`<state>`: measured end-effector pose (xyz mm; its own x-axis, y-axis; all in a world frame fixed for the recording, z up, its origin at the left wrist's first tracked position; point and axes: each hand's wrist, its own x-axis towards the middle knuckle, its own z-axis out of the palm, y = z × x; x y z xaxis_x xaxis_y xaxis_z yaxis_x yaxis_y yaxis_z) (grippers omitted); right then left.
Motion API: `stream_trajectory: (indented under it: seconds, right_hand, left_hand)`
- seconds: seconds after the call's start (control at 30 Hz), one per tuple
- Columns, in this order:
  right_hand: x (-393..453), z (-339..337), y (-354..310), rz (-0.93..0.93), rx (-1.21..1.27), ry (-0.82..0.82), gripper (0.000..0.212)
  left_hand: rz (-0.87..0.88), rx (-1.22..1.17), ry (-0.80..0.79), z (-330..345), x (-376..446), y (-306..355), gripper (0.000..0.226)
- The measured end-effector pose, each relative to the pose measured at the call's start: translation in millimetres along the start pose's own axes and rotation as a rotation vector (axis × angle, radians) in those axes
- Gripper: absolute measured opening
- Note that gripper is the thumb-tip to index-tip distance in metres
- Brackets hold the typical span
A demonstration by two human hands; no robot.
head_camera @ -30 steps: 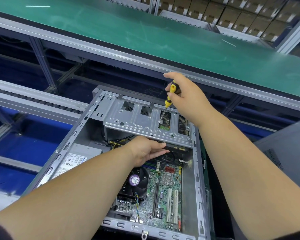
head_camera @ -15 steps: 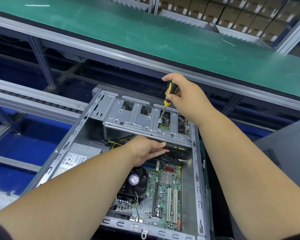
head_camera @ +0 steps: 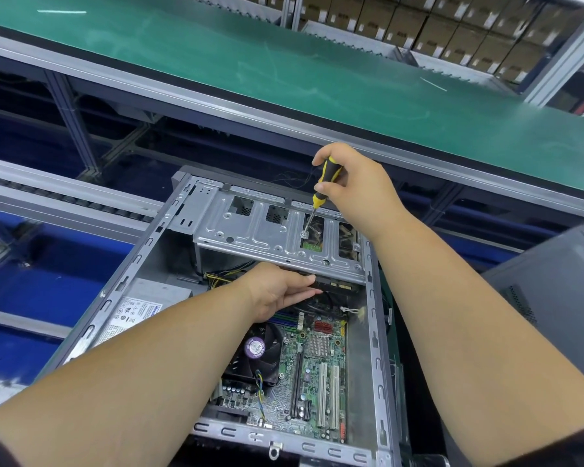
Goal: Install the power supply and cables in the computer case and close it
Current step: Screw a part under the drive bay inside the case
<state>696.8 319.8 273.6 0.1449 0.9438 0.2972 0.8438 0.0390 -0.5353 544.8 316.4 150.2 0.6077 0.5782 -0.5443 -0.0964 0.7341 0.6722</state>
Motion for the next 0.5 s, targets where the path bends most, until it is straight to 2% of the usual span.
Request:
stream_trajectory:
  seconds: [0.17, 0.3, 0.4, 0.5]
  right_hand:
    - [-1, 3, -5, -0.023, -0.036, -0.001, 0.030]
    - [-8, 6, -8, 0.022, -0.055, 0.035, 0.043]
    - [-21, 4, -10, 0.050, -0.083, 0.086, 0.049]
    - [-40, -7, -9, 0.029, -0.049, 0.264, 0.051]
  left_hand:
    - [-0.010, 0.010, 0.000, 1, -1, 1, 0.017]
    - [-0.044, 0.078, -0.010, 1, -2, 4, 0.022]
    - [-0.088, 0.270, -0.011, -2, -6, 8, 0.022]
    - [-0.114, 0.576, 0.001, -5, -15, 16, 0.027]
